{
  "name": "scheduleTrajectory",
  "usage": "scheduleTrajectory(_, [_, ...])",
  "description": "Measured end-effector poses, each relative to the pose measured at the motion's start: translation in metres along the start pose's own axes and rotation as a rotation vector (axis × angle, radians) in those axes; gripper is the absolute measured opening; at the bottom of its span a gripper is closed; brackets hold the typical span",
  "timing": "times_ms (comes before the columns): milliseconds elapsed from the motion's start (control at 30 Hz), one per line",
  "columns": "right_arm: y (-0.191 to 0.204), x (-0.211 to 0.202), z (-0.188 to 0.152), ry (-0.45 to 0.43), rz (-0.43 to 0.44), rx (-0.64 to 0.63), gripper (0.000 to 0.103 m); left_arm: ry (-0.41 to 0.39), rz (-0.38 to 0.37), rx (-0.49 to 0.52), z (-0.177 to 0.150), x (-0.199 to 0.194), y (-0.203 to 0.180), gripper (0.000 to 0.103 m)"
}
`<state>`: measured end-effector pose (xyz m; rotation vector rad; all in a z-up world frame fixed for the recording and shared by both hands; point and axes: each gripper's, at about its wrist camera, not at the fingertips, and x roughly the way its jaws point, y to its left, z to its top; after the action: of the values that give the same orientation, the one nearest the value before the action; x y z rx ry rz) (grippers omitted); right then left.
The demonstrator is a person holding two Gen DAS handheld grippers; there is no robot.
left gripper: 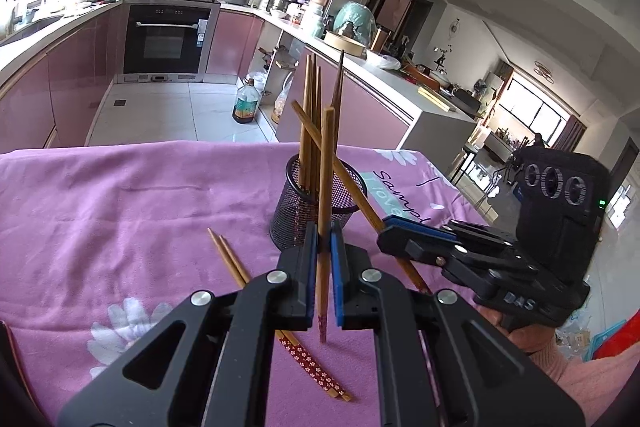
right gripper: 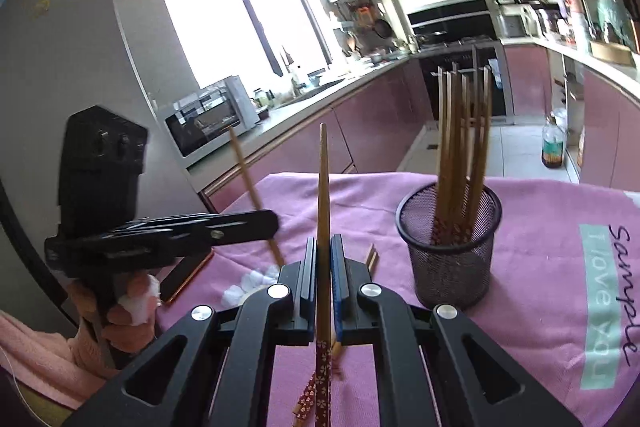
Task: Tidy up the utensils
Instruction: 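Raise the left tool's chopstick upright into the cup while the right tool does likewise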
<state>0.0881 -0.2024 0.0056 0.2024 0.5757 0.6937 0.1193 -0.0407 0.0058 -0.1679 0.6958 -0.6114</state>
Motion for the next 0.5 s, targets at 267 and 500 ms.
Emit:
scheduleTrajectory(267, [0.009, 0.002, -0.004, 0.024, 0.037, -0.034, 0.005, 0.009, -0.011, 0.008, 0.001, 0.005, -0.002, 0.007])
scheduleTrajectory(500, [0.014, 0.008, -0.012, 0.061, 0.050, -0.061, 0.006, 0.015, -0.020, 0.025, 0.001, 0.008, -0.006, 0.007])
